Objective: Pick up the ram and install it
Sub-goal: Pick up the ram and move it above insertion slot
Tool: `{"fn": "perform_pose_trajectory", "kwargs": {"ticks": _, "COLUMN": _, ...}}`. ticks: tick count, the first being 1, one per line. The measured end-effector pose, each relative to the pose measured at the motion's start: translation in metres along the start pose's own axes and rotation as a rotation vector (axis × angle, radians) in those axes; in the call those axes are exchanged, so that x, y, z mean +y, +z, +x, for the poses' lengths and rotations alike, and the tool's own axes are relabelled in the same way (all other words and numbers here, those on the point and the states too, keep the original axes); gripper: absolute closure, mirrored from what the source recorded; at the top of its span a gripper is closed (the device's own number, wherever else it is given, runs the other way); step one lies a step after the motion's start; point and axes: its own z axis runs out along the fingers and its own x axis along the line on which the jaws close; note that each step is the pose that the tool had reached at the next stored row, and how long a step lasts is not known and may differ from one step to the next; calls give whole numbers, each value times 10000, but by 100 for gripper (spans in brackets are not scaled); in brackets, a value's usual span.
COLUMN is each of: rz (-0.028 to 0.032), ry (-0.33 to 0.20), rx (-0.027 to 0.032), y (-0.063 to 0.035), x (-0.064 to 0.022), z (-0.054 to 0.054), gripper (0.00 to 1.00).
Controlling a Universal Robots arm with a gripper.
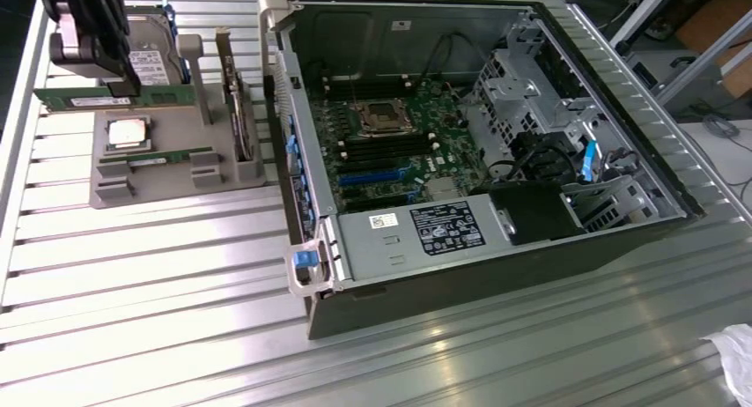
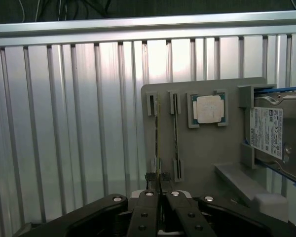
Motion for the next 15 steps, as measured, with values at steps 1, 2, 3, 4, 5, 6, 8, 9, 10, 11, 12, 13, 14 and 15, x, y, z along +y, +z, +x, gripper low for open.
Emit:
{"fn": "perform_pose_trajectory", "kwargs": {"ticks": 1, "rz": 0, "ry": 0, "rx": 0, "y": -2, "x": 0, "z": 0, "gripper": 88}}
{"fn": "perform_pose_trajectory", "kwargs": {"ticks": 2, "rz": 0, "ry": 0, "rx": 0, "y": -5, "x": 0, "z": 0, "gripper": 88}}
{"fn": "perform_pose_trajectory", "kwargs": {"ticks": 3, "rz": 1, "ry": 0, "rx": 0, "y": -9, "x": 0, "z": 0, "gripper": 88}}
{"fn": "perform_pose_trajectory", "kwargs": {"ticks": 4, "rz": 0, "ry": 0, "rx": 0, "y": -13, "x": 0, "z": 0, "gripper": 88}}
{"fn": "perform_pose_trajectory", "kwargs": {"ticks": 5, "rz": 0, "ry": 0, "rx": 0, "y": -18, "x": -1, "z": 0, "gripper": 88}}
{"fn": "perform_pose_trajectory", "kwargs": {"ticks": 6, "rz": 1, "ry": 0, "rx": 0, "y": -20, "x": -1, "z": 0, "gripper": 88}}
{"fn": "perform_pose_trajectory", "kwargs": {"ticks": 8, "rz": 0, "ry": 0, "rx": 0, "y": -34, "x": -1, "z": 0, "gripper": 88}}
{"fn": "perform_pose_trajectory", "kwargs": {"ticks": 9, "rz": 1, "ry": 0, "rx": 0, "y": -41, "x": -1, "z": 0, "gripper": 88}}
{"fn": "perform_pose_trajectory", "kwargs": {"ticks": 10, "rz": 1, "ry": 0, "rx": 0, "y": -48, "x": -1, "z": 1, "gripper": 88}}
{"fn": "perform_pose_trajectory", "kwargs": {"ticks": 11, "rz": 0, "ry": 0, "rx": 0, "y": -53, "x": -2, "z": 1, "gripper": 88}}
{"fn": "perform_pose_trajectory", "kwargs": {"ticks": 12, "rz": 0, "ry": 0, "rx": 0, "y": -58, "x": -2, "z": 1, "gripper": 88}}
{"fn": "perform_pose_trajectory", "kwargs": {"ticks": 13, "rz": 0, "ry": 0, "rx": 0, "y": -61, "x": -2, "z": 1, "gripper": 88}}
{"fn": "perform_pose_trajectory", "kwargs": {"ticks": 14, "rz": -1, "ry": 0, "rx": 0, "y": -64, "x": -2, "z": 1, "gripper": 88}}
{"fn": "perform_pose_trajectory", "kwargs": {"ticks": 15, "rz": 0, "ry": 0, "rx": 0, "y": -68, "x": -2, "z": 1, "gripper": 88}}
